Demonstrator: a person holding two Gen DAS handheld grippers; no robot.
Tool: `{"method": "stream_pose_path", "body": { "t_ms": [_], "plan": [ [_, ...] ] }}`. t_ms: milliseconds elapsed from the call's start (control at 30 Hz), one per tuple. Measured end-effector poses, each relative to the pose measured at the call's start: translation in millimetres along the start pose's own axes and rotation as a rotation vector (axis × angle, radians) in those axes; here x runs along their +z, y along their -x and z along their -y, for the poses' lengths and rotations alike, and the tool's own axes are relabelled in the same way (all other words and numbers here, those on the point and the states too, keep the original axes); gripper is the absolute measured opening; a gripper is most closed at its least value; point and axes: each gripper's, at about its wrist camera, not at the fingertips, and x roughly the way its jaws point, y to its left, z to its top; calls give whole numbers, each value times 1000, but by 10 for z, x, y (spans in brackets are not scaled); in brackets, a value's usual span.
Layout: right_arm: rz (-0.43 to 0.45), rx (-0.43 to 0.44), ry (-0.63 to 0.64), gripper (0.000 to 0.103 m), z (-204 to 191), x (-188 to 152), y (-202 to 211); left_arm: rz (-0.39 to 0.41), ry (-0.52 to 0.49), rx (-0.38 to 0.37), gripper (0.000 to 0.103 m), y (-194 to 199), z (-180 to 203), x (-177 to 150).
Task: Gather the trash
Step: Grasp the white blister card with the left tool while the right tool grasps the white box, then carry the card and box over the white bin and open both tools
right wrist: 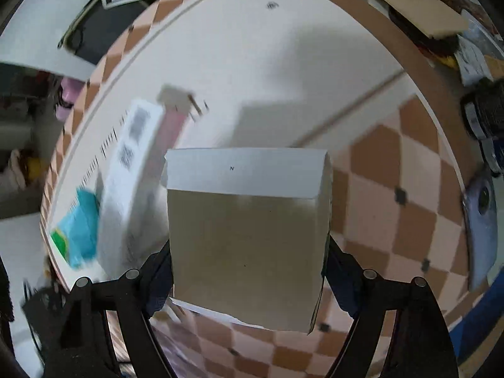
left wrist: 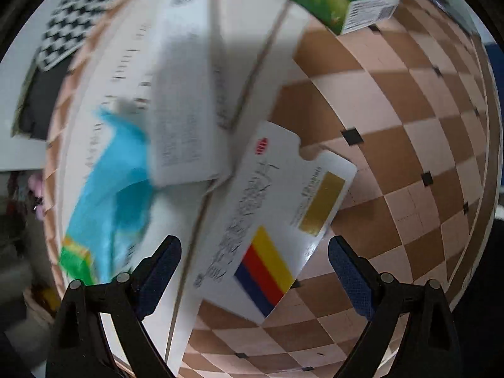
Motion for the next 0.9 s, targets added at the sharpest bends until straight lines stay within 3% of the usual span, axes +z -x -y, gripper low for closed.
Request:
{"method": "stream_pose_path", "body": {
  "t_ms": [167,267,367,700,900],
  "plan": [
    [-15,-10,26,85,37,-149,-56,-34,-13,-56,94,-164,29,65],
    [-9,-15,33,84,40,-190,-83,-18,10,-105,85,-168,-44,16],
    [-10,-8,31,84,17,-210,-98,-6,19,-97,80,-154,-46,-27],
    [35,-45,119,80,-141,-439,-22,86,248,-77,79,132,-171,-440],
    [91,-42,193,79,-276,-740,136,160,410,-51,79,467,-29,-1033]
  ]
}}
